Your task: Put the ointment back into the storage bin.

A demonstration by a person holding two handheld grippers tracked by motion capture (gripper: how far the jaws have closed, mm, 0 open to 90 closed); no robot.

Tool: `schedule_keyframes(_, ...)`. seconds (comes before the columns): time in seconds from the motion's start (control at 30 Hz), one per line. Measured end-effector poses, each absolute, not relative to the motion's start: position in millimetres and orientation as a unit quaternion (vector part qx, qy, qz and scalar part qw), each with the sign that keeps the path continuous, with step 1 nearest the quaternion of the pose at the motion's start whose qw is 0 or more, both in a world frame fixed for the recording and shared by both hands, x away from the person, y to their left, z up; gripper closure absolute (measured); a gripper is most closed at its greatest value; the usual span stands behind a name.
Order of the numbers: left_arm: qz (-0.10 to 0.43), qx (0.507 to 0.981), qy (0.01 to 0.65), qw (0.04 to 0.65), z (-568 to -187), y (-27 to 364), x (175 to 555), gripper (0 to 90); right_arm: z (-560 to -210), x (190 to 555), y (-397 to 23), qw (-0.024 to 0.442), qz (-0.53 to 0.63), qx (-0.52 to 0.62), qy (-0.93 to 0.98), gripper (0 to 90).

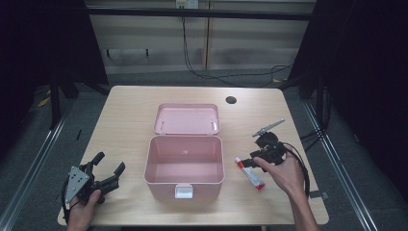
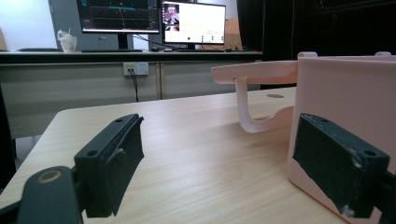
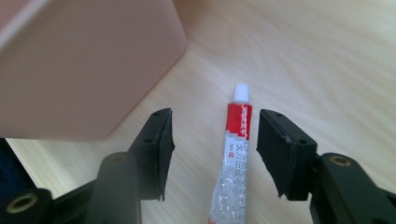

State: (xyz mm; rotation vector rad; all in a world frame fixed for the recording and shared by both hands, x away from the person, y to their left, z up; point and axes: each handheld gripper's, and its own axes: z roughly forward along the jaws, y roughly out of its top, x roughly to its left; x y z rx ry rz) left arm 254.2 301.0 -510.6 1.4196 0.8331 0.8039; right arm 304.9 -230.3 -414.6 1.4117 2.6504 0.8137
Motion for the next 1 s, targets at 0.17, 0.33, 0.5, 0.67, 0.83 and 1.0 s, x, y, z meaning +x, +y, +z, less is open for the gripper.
schedule_keyframes(0.17,0.348,0.615,0.360,0.609,-511,301,254,15.7,-435,311,-227,-0.001,0.219,0.458,0.862,43.5)
schedule_keyframes(0.33,0.347,0.615,0.360,0.609,-511,301,254,15.7,-443,315,-220,0.006,0.187,0.460,0.868,52.4)
schedule_keyframes(0.5,0.347,0.616,0.359,0.609,-511,301,254,15.7,-444,319,-212,0.017,0.142,0.451,0.881,59.9)
schedule_keyframes(0.67,0.348,0.616,0.359,0.609,-511,301,254,15.7,-443,323,-205,0.000,0.128,0.439,0.889,63.8)
schedule_keyframes(0.83,0.348,0.618,0.358,0.607,-511,302,254,15.7,-442,327,-203,0.012,0.097,0.435,0.895,63.7)
schedule_keyframes(1.0,0.347,0.618,0.358,0.608,-511,302,254,15.7,-454,326,-204,0.011,0.081,0.434,0.897,64.3)
